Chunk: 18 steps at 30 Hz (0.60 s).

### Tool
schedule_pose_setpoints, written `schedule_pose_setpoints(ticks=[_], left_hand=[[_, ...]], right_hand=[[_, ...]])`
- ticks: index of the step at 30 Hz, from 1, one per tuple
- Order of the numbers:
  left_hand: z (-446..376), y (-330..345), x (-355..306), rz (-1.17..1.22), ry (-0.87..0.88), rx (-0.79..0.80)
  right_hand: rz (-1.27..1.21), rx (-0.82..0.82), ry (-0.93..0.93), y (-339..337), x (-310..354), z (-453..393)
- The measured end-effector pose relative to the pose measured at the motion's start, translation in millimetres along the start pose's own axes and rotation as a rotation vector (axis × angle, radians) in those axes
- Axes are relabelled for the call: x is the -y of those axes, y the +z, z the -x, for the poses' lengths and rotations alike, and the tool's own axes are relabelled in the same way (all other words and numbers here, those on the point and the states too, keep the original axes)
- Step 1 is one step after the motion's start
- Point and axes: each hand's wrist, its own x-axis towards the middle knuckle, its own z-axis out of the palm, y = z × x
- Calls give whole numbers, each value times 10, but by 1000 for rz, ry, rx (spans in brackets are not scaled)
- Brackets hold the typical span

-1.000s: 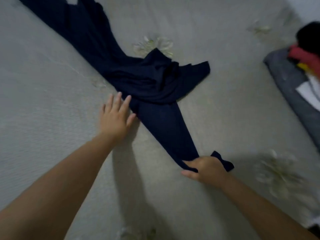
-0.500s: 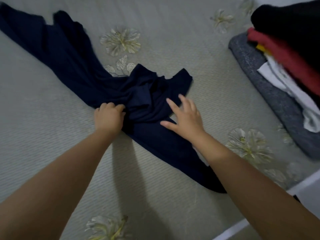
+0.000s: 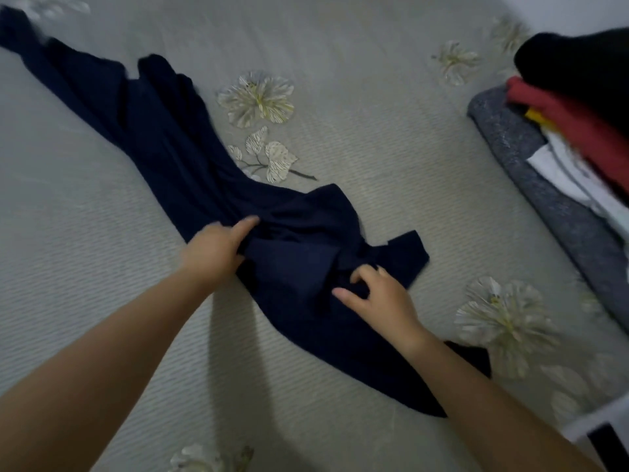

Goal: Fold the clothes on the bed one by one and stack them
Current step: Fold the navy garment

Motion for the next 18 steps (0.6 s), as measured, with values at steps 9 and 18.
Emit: schedule_pose_setpoints(ticks=[9, 18], left_hand=[[957, 185, -235, -125, 641, 203], [396, -136, -536, 288, 188, 79]], right_hand=[[-378, -215, -90, -396, -253, 611], [261, 597, 307, -773, -344, 716]])
